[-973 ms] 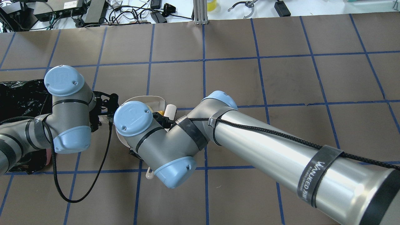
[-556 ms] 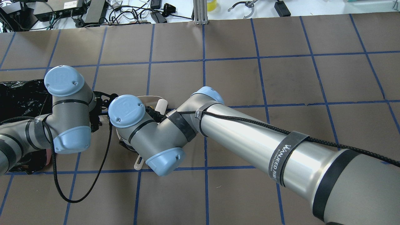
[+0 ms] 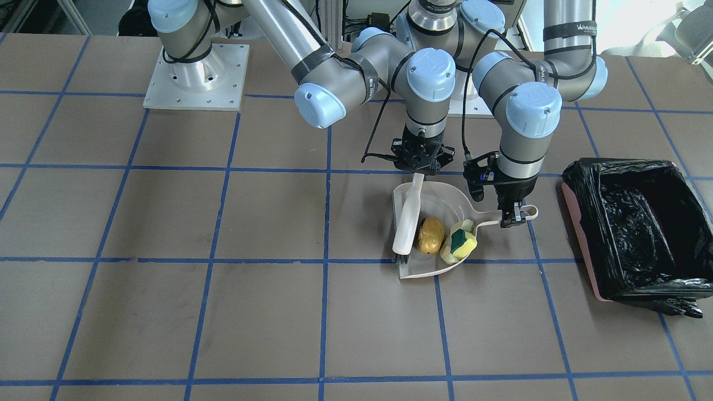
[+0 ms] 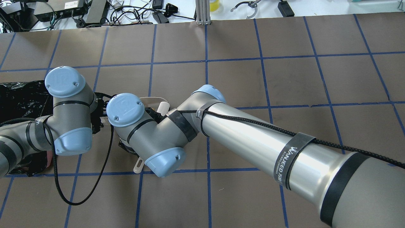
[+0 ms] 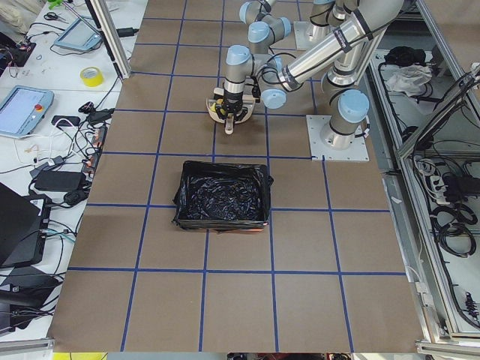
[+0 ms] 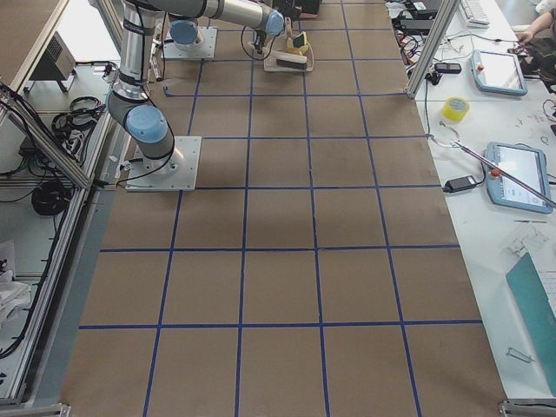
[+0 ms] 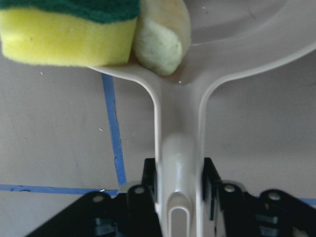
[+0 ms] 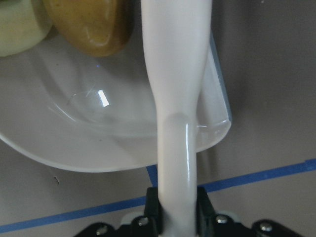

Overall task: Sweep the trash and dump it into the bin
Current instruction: 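Brush the yellow potato into the dustpan with the right gripper's brush, then lift the dustpan over the bin with the left gripper while the right withdraws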

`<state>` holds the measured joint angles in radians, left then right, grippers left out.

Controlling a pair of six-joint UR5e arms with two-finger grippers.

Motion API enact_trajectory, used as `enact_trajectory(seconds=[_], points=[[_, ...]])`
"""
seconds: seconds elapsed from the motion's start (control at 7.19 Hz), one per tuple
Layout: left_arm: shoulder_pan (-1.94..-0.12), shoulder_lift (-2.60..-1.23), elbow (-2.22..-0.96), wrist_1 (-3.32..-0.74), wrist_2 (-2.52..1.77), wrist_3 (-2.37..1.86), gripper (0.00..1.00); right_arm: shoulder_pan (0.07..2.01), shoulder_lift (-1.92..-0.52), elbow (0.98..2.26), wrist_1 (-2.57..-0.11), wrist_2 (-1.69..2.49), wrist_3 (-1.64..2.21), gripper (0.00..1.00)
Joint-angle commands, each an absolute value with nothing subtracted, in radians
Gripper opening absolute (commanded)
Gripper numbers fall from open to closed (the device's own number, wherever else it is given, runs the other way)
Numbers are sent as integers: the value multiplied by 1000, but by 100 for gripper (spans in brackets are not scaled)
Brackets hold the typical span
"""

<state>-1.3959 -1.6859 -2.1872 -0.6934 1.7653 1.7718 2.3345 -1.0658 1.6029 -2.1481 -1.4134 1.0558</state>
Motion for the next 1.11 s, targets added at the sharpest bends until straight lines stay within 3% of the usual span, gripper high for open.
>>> enact_trajectory(seconds=[0.0, 0.42, 0.97], points=[[-1394, -1686, -2186, -693, 1763, 1772, 0, 2319, -1129, 1633, -2071, -1419, 1028, 0], [-1379, -1678, -2172, -692, 1675, 1760, 0, 2211, -1282, 1675, -1906, -1448, 898, 0], [-1083, -1660, -1917, -1048, 1436, 1903, 0, 2008, -1423, 1677, -1703, -1501, 708, 0]])
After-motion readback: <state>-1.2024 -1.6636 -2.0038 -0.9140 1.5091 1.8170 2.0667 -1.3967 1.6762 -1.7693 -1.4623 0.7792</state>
